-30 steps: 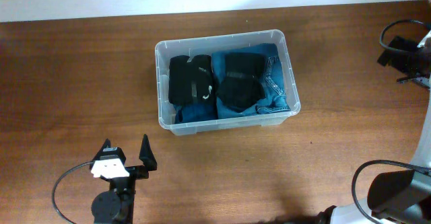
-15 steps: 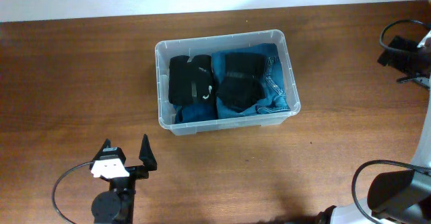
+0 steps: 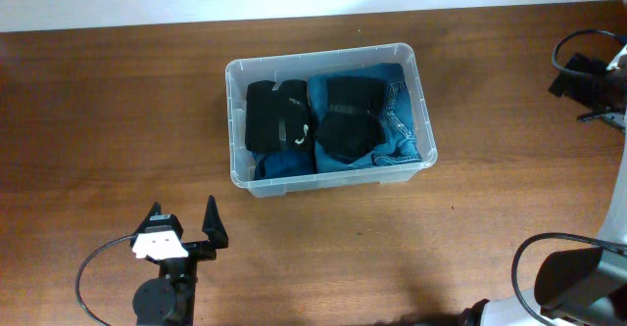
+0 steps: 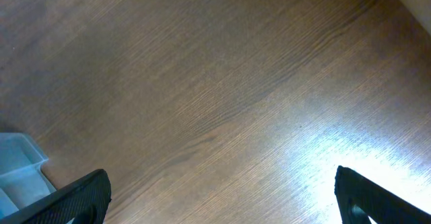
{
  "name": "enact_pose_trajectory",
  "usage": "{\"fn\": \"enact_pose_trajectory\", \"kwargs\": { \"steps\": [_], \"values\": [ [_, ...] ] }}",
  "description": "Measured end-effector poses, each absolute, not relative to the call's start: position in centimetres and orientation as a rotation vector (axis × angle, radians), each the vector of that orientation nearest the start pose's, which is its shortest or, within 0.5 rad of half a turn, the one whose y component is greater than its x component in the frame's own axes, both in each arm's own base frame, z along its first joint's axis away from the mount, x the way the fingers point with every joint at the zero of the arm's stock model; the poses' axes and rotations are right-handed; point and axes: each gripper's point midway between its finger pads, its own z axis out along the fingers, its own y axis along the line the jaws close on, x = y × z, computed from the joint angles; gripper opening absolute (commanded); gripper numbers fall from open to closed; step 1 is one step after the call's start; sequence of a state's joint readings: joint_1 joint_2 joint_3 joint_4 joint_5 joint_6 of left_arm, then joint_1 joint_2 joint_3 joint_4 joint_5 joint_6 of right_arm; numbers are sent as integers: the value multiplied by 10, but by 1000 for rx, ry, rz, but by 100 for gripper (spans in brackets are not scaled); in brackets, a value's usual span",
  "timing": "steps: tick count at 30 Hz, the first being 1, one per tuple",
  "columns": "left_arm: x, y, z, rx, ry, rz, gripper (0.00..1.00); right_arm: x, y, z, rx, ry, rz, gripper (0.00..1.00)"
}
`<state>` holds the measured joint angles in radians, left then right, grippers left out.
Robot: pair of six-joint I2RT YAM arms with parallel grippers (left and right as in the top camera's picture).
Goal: Pack container
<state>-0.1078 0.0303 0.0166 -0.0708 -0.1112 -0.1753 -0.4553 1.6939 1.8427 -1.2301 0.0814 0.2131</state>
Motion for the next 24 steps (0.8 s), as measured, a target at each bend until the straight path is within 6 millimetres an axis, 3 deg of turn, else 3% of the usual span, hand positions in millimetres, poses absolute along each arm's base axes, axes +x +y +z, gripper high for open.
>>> {"fn": "enact_pose_trajectory", "kwargs": {
  "steps": [2, 5, 7, 9, 12, 15, 18, 24],
  "values": [
    [247, -7, 157, -140, 1650, -123, 99, 358, -187, 257, 882, 2493, -187, 98],
    [247, -7, 157, -140, 1651, -123, 99, 384, -175, 278, 728, 2388, -196, 98],
    [247, -7, 157, -140, 1651, -123, 99, 402, -148, 302, 546, 2290, -191, 98],
    [247, -7, 157, -140, 1651, -123, 99, 412, -107, 333, 344, 2156, -176, 98],
    [247, -8, 157, -140, 1651, -123, 99, 403, -53, 373, 134, 1934, -127, 98],
    [246, -8, 157, -140, 1652, -123, 99, 370, -26, 389, 56, 1754, -92, 98],
    [246, -7, 157, -140, 1653, -123, 99, 336, -17, 368, 30, 1682, -64, 98],
    [246, -8, 157, -140, 1653, -123, 99, 288, -12, 279, 14, 1676, -46, 98]
  ]
}}
